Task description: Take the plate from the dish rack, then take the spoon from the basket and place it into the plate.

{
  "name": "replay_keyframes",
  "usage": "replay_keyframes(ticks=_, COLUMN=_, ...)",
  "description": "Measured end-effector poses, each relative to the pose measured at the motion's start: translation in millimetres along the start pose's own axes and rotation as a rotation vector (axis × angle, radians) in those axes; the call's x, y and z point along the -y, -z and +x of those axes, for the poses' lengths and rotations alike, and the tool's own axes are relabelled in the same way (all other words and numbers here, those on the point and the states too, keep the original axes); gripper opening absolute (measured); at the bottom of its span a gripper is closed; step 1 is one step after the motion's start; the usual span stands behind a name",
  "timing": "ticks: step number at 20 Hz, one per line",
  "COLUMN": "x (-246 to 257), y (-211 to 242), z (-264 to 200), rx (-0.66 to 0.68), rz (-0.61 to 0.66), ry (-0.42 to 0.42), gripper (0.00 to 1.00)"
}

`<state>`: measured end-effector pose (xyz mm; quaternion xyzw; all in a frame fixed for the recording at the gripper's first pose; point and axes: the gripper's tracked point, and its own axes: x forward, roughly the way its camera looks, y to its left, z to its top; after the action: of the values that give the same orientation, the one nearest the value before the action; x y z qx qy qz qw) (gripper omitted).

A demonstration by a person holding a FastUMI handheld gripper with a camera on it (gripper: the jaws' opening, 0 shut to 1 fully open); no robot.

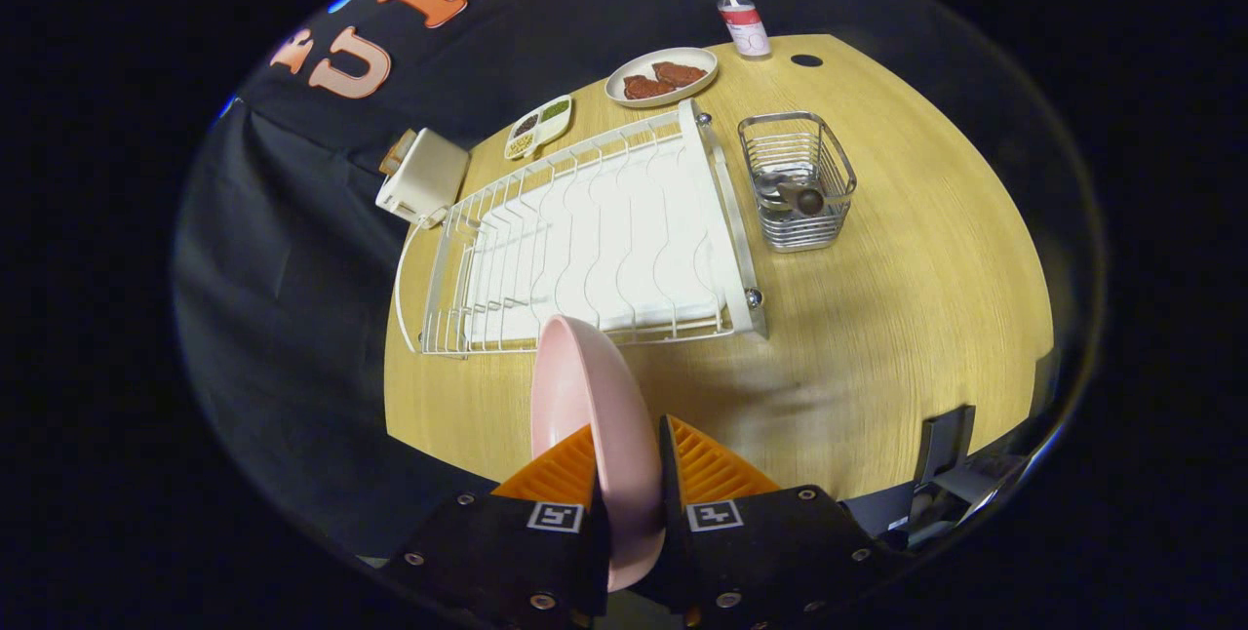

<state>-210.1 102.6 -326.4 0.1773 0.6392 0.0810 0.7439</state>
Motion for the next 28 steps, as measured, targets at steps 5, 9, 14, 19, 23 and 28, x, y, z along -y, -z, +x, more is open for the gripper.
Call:
replay_keyframes(ticks=5, x=0, y=16, z=22, rx=-0.015, rz=0.010, ry=-0.022, gripper=0.24)
replay_keyframes(ticks=9, x=4, y=29, z=36, rx=-0.027, rz=0.001, ry=-0.023, gripper=0.24)
replay_keyframes(ticks=14, x=4, y=31, z=49, rx=-0.001, rz=-0.016, ry=-0.044, gripper=0.27)
replay_keyframes(ticks=19, x=16, y=27, z=49, rx=0.030, rz=-0.030, ry=-0.006, gripper=0.42)
replay_keyframes(ticks=23, x=24, y=7, z=37, rx=0.121, rz=-0.063, ry=0.017, gripper=0.42)
replay_keyframes(ticks=28, x=42, y=-31, z=15, rx=0.295, rz=-0.103, ry=0.096, gripper=0.61)
